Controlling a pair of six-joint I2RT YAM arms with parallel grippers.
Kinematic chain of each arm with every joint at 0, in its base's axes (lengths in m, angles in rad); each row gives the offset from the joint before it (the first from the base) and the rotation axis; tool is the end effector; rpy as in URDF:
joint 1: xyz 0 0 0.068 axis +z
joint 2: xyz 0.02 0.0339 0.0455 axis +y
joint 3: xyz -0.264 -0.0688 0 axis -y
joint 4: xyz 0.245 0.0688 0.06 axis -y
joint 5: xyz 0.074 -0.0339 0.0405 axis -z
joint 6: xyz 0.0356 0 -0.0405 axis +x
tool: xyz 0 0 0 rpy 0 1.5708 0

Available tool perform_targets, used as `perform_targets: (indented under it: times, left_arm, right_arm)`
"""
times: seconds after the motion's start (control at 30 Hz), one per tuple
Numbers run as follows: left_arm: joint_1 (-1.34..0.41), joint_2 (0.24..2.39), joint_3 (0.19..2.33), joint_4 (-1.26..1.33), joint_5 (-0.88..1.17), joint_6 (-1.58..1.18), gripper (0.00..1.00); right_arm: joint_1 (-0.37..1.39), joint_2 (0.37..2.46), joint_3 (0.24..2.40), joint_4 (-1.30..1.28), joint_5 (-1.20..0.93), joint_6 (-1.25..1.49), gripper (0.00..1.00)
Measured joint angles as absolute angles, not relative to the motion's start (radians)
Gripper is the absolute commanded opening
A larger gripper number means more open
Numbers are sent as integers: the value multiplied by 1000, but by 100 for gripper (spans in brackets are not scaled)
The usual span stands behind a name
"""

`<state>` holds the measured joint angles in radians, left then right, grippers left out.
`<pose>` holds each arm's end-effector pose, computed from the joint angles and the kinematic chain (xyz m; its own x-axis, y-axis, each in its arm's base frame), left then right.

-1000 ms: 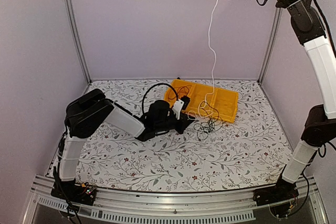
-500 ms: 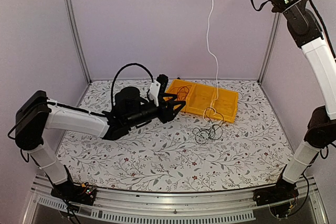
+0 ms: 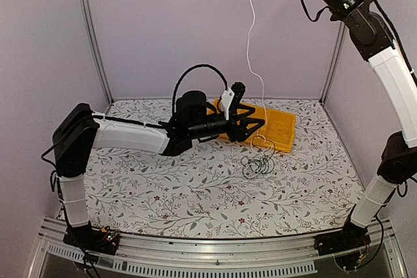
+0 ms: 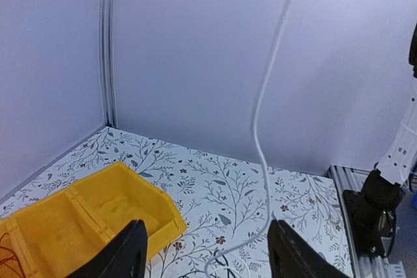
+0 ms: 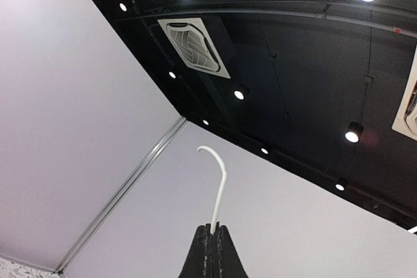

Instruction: Untangle the cables

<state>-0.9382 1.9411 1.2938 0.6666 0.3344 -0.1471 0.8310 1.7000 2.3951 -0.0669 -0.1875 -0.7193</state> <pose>0.2595 -0.3737 0.2618 -0.1288 -0.0585 -0.9899 0.9472 0.2884 -0.1403 0.1919 0.2201 0.6423 0.8431 -0.0364 -0.5365 -0.3613 0.7004 -0.6155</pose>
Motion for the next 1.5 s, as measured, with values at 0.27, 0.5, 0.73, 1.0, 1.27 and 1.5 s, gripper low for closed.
perform_targets:
  times: [0.27,0.5,0.73,1.0,1.27,1.5]
  left_arm:
    - [-966,2169,1416,668,360,-206,19]
    - [-911,2234,1215,714,362,-324,19]
    - [-870,2198,1041,772,345,-404,40]
    - [-869,1867,825,773,220,-421,51]
    - [-863,1609,678,702,49,-416,53]
    - [-841,1554,633,580,-27,-398,53]
  right_arm:
    - [839,1718,2413,-66,-191,-695,0]
    - [849,1758,2495,9,-174,-727,0]
    - [848,1742,2461,81,-154,-797,0]
    - [778,1705,2223,105,-147,-785,0]
    - [695,1693,2091,121,-140,-748,0]
    - [632,1686,2030,122,-141,-698,0]
